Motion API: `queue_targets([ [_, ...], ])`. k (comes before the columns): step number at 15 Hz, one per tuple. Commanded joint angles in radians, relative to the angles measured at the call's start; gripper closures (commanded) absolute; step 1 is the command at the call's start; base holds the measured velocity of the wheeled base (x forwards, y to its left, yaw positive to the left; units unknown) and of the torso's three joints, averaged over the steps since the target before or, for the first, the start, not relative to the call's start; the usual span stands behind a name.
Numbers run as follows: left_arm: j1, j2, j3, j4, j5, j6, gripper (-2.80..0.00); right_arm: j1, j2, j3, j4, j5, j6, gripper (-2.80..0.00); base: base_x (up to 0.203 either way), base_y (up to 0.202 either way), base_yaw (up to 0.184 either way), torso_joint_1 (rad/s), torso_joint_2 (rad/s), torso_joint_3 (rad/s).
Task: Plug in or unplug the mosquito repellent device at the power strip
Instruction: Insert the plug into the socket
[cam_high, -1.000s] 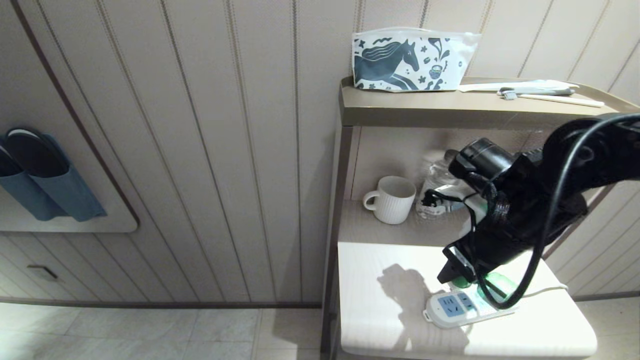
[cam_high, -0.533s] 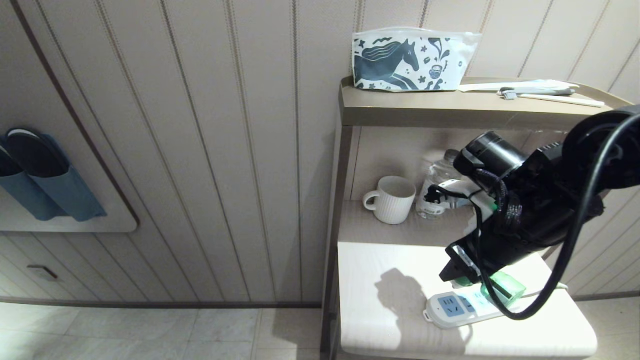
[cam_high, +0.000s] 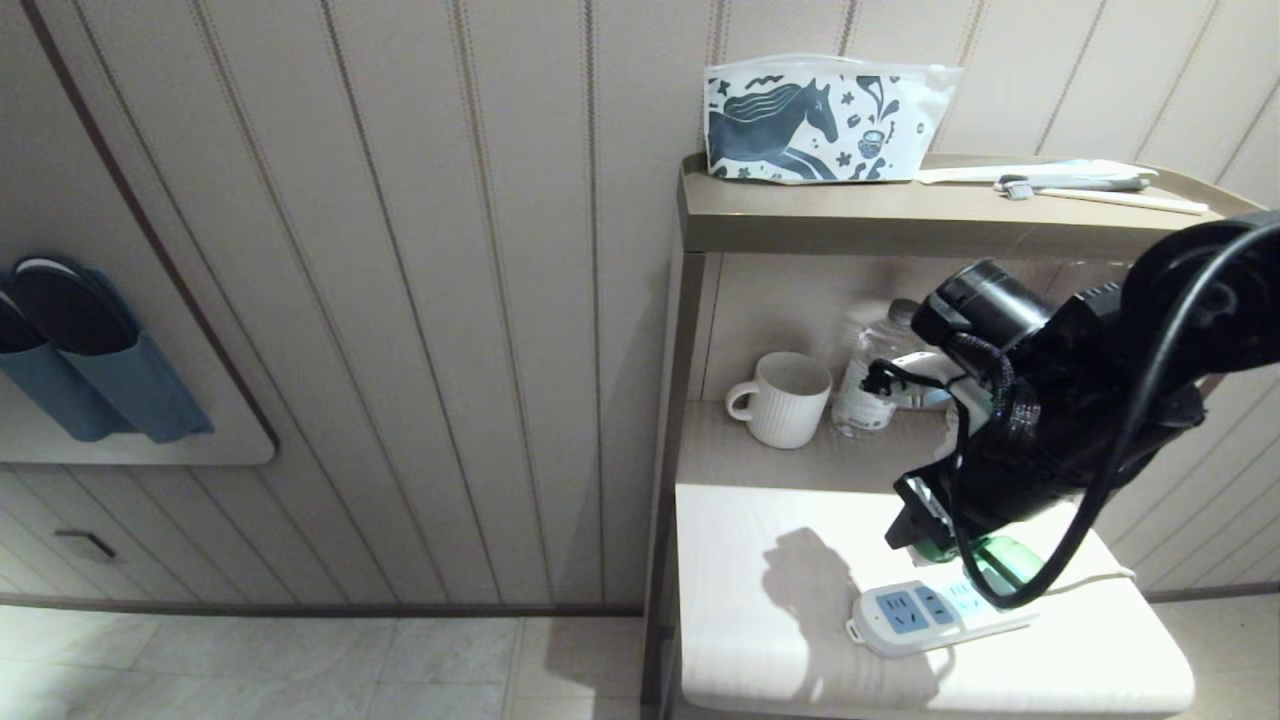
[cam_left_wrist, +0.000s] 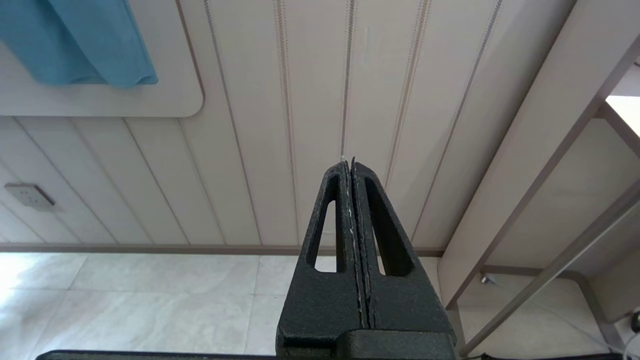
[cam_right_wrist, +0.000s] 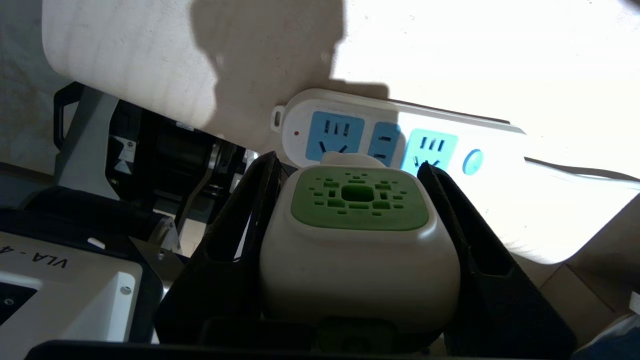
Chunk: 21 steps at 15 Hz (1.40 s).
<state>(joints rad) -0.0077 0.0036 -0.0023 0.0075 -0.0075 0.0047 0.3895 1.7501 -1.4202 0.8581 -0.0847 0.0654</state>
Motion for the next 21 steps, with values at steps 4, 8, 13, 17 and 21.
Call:
queue_targets([
  [4,0.000,-0.001,-0.001,0.000,0.000,0.000,0.00,0.007,0.037,-0.013,0.012,-0.002,0.000,0.00,0.000,0.000,0.000,0.000,0.00,0.000],
  [8,0.000,-0.001,-0.001,0.000,0.000,0.000,0.00,0.025,0.051,0.027,0.013,0.002,0.016,0.00,0.000,0.000,0.000,0.000,0.00,0.000],
  [13,0.000,-0.001,0.002,0.000,0.000,0.000,0.00,0.036,0.065,0.032,0.013,-0.001,0.048,0.00,0.000,0.000,0.000,0.000,0.00,0.000],
  [17,0.000,-0.001,0.000,0.000,0.000,0.000,0.00,0.029,0.074,0.074,0.011,0.001,0.044,0.00,0.000,0.000,0.000,0.000,0.00,0.000],
  [21,0.000,-0.001,0.000,0.000,0.000,0.000,0.00,0.027,0.116,0.081,0.003,0.003,0.050,0.00,0.000,0.000,0.000,0.000,0.00,0.000],
])
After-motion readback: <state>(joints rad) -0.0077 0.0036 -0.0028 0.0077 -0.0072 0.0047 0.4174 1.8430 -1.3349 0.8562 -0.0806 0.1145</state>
